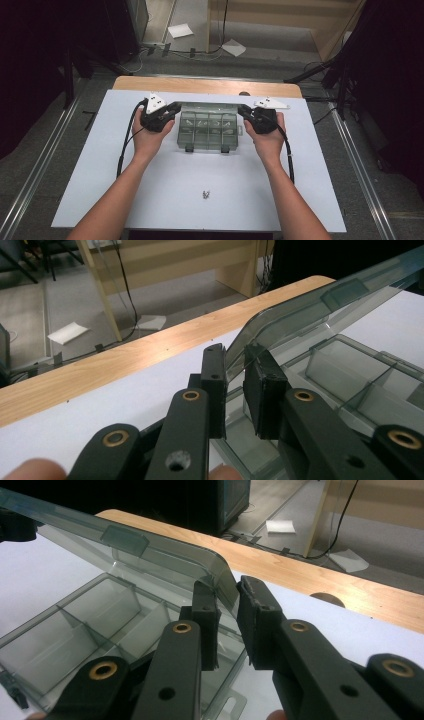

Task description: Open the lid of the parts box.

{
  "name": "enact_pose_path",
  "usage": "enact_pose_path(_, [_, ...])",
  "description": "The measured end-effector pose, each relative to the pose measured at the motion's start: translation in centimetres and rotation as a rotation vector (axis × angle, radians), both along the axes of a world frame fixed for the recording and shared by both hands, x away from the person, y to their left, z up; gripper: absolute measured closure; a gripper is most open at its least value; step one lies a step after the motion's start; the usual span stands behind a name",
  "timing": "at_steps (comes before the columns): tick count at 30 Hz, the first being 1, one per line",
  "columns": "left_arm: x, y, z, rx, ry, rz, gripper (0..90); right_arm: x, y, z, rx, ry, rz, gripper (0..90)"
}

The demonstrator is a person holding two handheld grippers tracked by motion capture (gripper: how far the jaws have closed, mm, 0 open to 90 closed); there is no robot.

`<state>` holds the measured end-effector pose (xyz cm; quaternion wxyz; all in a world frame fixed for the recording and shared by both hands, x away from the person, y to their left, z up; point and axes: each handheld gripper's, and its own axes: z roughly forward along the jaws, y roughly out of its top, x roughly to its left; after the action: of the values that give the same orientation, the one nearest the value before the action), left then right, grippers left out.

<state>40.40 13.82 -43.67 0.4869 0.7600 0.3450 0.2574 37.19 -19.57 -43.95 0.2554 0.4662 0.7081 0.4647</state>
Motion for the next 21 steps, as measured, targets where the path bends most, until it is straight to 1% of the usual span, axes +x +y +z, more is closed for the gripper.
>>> enact_pose_path(2, [0.3,0.0,0.1,-0.013,0.011,0.001,78.4,0.3,0.0,0.2,0.004,0.005,-0.006,79.9])
enact_pose_path(5, [0.7,0.0,0.2,-0.011,0.013,0.001,79.2,0.7,0.0,0.4,0.002,0.009,-0.011,80.7])
enact_pose_path(8, [1.1,-0.1,0.3,-0.004,0.018,0.009,80.1,1.1,0.0,0.5,0.007,0.014,-0.015,81.3])
enact_pose_path(10, [1.4,-0.2,0.3,-0.007,0.024,0.017,80.2,1.2,0.0,0.6,0.006,0.017,-0.017,81.5])
enact_pose_path(13, [1.9,-0.2,0.4,-0.021,0.042,0.019,80.3,1.7,0.0,0.7,0.013,0.019,-0.025,81.8])
enact_pose_path(16, [2.6,-0.3,0.3,-0.025,0.061,0.024,80.4,2.3,-0.1,0.8,0.016,0.031,-0.028,82.2])
enact_pose_path(19, [3.0,-0.4,0.2,-0.025,0.065,0.028,80.8,2.7,-0.1,0.8,0.017,0.033,-0.029,82.3])
enact_pose_path(20, [3.3,-0.4,0.2,-0.018,0.060,0.033,81.8,3.0,-0.2,0.8,0.020,0.034,-0.029,82.4])
enact_pose_path(21, [3.3,-0.4,0.2,-0.018,0.060,0.033,81.9,3.2,-0.2,0.9,0.018,0.041,-0.027,82.6])
